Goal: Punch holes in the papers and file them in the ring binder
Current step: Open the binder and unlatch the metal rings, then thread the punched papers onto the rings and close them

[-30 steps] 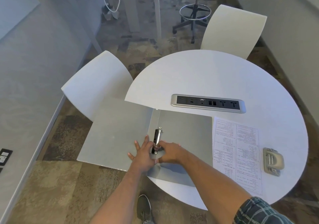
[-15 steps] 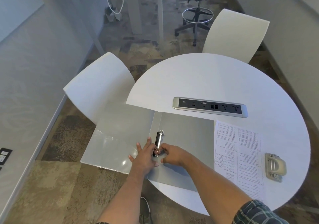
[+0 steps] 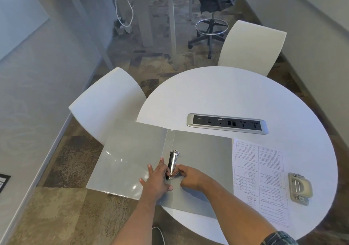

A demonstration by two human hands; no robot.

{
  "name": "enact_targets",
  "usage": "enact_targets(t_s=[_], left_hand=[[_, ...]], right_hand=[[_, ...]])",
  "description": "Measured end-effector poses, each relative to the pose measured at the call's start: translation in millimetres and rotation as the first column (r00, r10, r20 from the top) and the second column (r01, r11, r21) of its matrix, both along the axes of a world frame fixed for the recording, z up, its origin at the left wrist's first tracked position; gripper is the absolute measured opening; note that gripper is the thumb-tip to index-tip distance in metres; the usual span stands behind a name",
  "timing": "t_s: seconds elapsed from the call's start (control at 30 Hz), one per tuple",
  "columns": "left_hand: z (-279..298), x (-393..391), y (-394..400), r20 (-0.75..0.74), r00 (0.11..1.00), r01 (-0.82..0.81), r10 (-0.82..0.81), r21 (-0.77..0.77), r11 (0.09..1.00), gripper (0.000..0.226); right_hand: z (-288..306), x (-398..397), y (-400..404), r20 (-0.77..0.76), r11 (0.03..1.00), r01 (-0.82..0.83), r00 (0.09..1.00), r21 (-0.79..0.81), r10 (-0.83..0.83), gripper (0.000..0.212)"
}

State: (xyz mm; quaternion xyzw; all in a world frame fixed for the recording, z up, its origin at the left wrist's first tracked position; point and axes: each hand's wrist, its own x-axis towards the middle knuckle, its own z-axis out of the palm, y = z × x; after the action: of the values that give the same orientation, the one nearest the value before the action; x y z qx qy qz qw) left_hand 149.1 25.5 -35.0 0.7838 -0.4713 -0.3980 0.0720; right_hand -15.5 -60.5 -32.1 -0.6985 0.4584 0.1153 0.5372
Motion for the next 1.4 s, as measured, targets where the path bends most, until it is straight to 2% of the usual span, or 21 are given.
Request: enact_targets(t_s=[0.1,0.17,0.27,0.37,0.53,0.7,0.8,0.93,1.1,1.23,1.4], left_hand=[[6.8,-6.7,-2.2,0.065,0.998,0.008,-0.010,0.029,1.000,0.043],[8.6,-12.1,-2.4,0.148,0.989,0.020,-0.027,0.047,0.999,0.055],[12.4,-26.4,0.2,0.331,0.943,0.031,-0.038,0.025,0.999,0.078],[18.7,-49.0,6.0,0.486,0.870,0.132,-0.086,-0.062,0.989,0.075],[24.8,-94.4,10.4,0.482,0.864,0.296,-0.147,-0.249,0.922,0.070],[38.0,-138.4,-0.7,0.295,0.895,0.406,-0.336,-0.226,0.885,0.059],[43.9,-161.5,-3.4,0.264,0.867,0.478,-0.421,-0.206,0.854,0.054],[37.2,-186.3,-2.9,0.286,0.799,0.581,-0.528,-0.143,0.801,0.056],[25.5,-202.4,-2.3,0.291,0.710,0.652,-0.641,0.072,0.755,0.066],[24.3,-208.6,-5.9,0.275,0.690,0.659,-0.670,0.143,0.738,0.073],[27.4,-211.1,-10.5,0.284,0.658,0.673,-0.697,0.192,0.714,0.079]], right_hand=[[-0.4,-0.5,1.7,0.014,1.000,-0.008,1.000,-0.019,0.008,0.055],[3.8,-5.7,3.3,0.033,0.997,-0.071,0.997,-0.040,0.073,0.068],[13.4,-21.4,7.9,-0.003,0.948,-0.259,0.965,-0.184,0.263,0.087],[12.1,-44.4,10.9,-0.005,0.906,-0.263,0.961,-0.333,0.277,0.085],[19.3,-96.1,16.3,-0.003,0.861,-0.130,0.989,-0.491,0.148,0.070],[15.8,-159.8,34.1,-0.010,0.811,0.174,0.976,-0.559,-0.216,0.051],[11.5,-194.0,47.3,-0.022,0.762,0.324,0.914,-0.560,-0.405,0.048],[9.8,-223.1,61.5,-0.118,0.717,0.389,0.830,-0.579,-0.545,0.052],[6.4,-242.3,72.1,-0.299,0.684,0.403,0.682,-0.608,-0.668,0.051],[5.5,-252.0,72.0,-0.359,0.654,0.490,0.567,-0.576,-0.741,0.051],[7.0,-253.9,60.8,-0.345,0.513,0.712,0.385,-0.479,-0.856,0.069]])
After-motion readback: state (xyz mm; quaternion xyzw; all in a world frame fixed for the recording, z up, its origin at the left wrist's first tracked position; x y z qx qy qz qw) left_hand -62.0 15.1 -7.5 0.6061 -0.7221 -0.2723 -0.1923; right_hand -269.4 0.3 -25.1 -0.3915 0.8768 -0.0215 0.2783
